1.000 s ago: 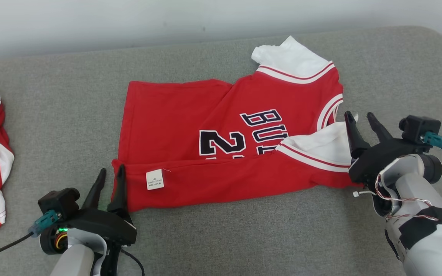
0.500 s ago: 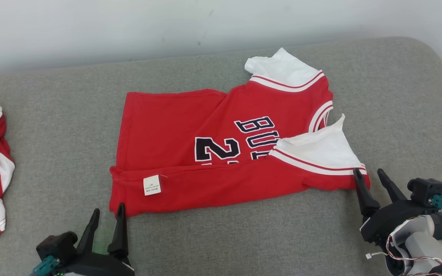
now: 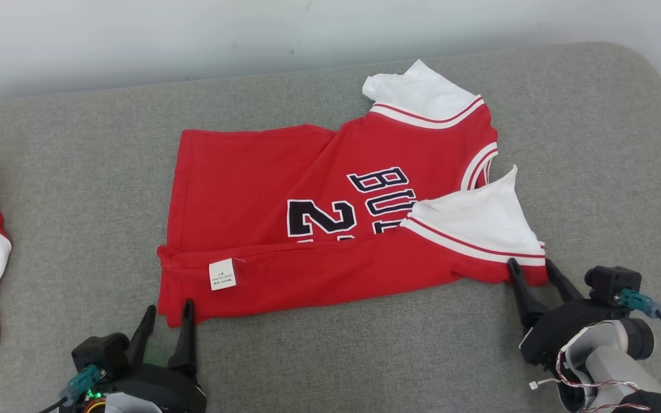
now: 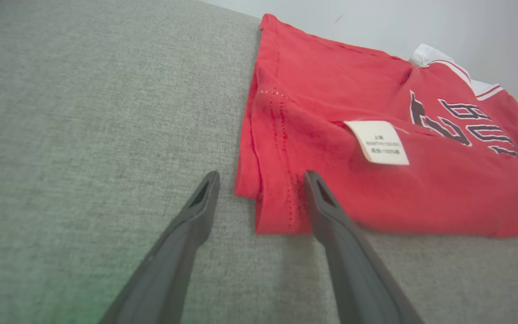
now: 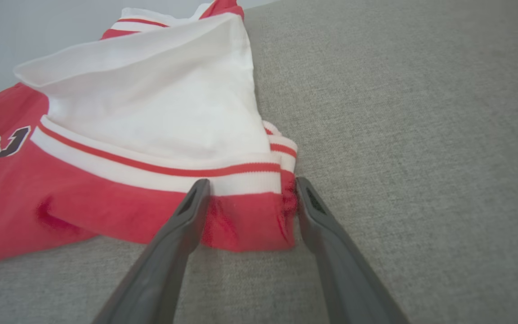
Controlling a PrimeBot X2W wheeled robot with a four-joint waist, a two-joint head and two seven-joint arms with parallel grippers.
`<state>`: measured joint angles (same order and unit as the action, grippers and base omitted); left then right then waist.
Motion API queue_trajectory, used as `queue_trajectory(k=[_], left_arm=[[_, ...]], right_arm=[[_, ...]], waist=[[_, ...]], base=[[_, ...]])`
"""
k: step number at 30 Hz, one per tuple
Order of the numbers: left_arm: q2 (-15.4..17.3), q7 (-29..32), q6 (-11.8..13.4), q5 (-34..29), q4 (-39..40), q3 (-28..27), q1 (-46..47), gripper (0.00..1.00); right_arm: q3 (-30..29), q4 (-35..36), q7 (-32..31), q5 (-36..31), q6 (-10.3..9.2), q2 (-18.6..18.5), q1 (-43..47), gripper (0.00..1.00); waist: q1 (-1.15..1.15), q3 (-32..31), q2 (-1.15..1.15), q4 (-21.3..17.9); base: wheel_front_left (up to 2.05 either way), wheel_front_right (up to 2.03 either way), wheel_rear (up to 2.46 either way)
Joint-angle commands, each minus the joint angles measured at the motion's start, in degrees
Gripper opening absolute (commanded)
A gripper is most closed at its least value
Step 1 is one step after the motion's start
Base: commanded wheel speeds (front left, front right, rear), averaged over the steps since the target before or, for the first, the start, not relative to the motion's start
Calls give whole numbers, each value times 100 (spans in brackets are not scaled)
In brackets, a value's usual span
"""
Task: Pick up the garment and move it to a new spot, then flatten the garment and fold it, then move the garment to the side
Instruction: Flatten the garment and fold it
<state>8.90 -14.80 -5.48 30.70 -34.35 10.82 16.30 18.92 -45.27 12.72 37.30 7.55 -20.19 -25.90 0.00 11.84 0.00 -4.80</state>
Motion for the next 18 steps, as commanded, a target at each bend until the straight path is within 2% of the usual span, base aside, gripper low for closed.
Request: queue_trajectory(k=[1, 2, 10, 18], left_arm=[[-11, 2, 20, -51, -101, 15, 79, 34], [-18, 10, 3, -57, -176, 50, 105, 0], [-71, -37, -59, -8, -283, 7, -71, 0], [-226, -40, 51, 56, 446, -212, -952, 0]], right_arm=[[32, -55, 8, -30, -14, 52, -43, 30], [48, -93, 18, -41, -14, 63, -58, 0], [-31, -22, 166, 90, -14, 11, 200, 0], [-356, 700, 233, 151, -14, -156, 1063, 0]], waist=[[0, -9, 0, -1], [0, -19, 0, -1], [0, -331, 0, 14], [0, -677, 0, -10]], base=[[0, 0, 0], [0, 0, 0], [0, 0, 0], [0, 0, 0]])
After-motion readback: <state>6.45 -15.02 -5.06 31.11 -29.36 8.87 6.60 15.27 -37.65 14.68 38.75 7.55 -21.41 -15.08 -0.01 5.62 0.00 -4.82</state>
